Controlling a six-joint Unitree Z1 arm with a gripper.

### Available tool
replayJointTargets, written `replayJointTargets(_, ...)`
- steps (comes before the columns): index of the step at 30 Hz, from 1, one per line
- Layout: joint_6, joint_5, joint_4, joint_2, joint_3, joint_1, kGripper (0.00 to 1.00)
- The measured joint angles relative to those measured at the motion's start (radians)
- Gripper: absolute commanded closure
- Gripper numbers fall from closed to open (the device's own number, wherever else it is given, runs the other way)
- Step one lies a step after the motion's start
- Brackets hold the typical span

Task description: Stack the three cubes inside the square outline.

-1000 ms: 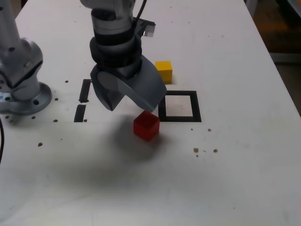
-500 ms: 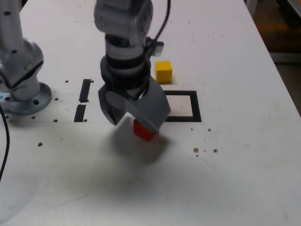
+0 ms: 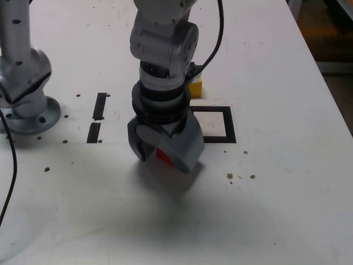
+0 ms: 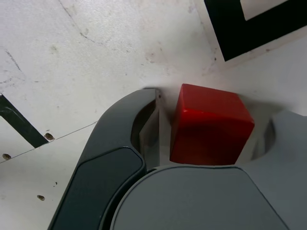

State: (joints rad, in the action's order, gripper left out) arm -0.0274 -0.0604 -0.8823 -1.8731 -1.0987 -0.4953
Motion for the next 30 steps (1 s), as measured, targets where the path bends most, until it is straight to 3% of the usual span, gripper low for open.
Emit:
replayJointTargets(5,0.02,-0.021,-0.001,0.0,0.0,0.0,0.75)
replayJointTargets(8,0.026,-0.034,0.004,0.0,-0.002,0.0,0.81)
replayJointTargets(16,0.055,-0.054,-0.003,0.005,-0.011,0.0,0.88)
replayJointTargets(25,0.196,-0.11,-0.089,0.055,-0.067,0.004,0.89)
replayJointTargets(30,0.213,-0.115,-0.113,0.056,-0.115,0.039,0.89)
